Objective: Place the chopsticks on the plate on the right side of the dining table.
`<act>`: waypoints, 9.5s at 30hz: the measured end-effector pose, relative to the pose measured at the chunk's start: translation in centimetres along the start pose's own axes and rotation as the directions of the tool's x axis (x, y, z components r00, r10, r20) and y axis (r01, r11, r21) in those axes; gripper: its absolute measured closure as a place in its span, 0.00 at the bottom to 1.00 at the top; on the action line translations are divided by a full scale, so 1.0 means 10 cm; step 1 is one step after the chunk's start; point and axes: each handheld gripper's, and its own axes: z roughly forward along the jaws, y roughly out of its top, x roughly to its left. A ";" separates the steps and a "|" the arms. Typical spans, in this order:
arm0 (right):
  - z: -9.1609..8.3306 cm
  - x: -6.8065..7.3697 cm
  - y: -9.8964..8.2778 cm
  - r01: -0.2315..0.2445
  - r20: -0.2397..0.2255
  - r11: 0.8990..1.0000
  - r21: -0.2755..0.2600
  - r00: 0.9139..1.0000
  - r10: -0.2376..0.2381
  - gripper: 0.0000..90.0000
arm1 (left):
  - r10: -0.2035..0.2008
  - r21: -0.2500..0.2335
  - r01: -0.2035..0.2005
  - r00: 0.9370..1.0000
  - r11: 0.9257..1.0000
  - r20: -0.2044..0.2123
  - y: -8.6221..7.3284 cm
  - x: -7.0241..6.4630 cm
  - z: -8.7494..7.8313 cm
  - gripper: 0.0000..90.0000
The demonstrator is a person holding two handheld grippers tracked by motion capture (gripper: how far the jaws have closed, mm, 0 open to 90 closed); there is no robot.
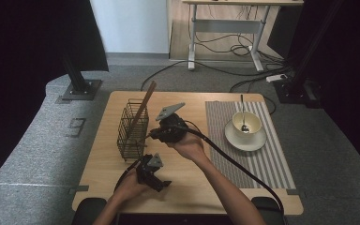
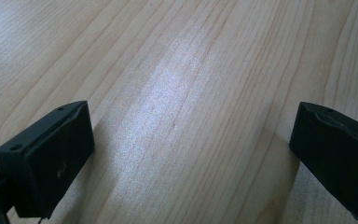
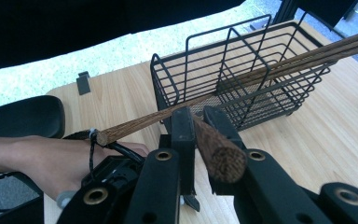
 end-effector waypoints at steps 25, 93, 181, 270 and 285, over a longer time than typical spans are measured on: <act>-0.51 -0.09 0.05 -0.020 0.052 0.998 -0.057 0.998 0.023 0.91 | -0.009 -0.006 0.009 1.000 1.000 0.000 0.00 -0.01 0.00 0.00; -1.25 -0.02 -1.11 -0.121 0.116 0.989 -0.081 0.985 0.130 0.91 | -0.031 -0.068 0.028 0.999 0.997 -0.040 0.07 -0.03 -0.16 0.07; -0.79 -0.15 -1.55 -0.216 0.321 0.976 -0.015 0.924 0.210 0.34 | 0.197 -0.226 -0.168 0.974 0.959 0.112 0.11 -0.21 -0.36 0.94; -0.63 0.19 -1.74 0.107 -0.015 0.919 0.380 0.994 -0.109 0.92 | -0.037 -0.133 0.036 0.999 0.990 -0.008 0.04 -0.03 -0.20 0.15; -0.79 0.09 -1.82 0.057 0.047 0.926 0.374 0.996 -0.080 0.92 | -0.054 -0.070 0.052 0.998 0.996 -0.017 0.02 -0.04 -0.08 0.00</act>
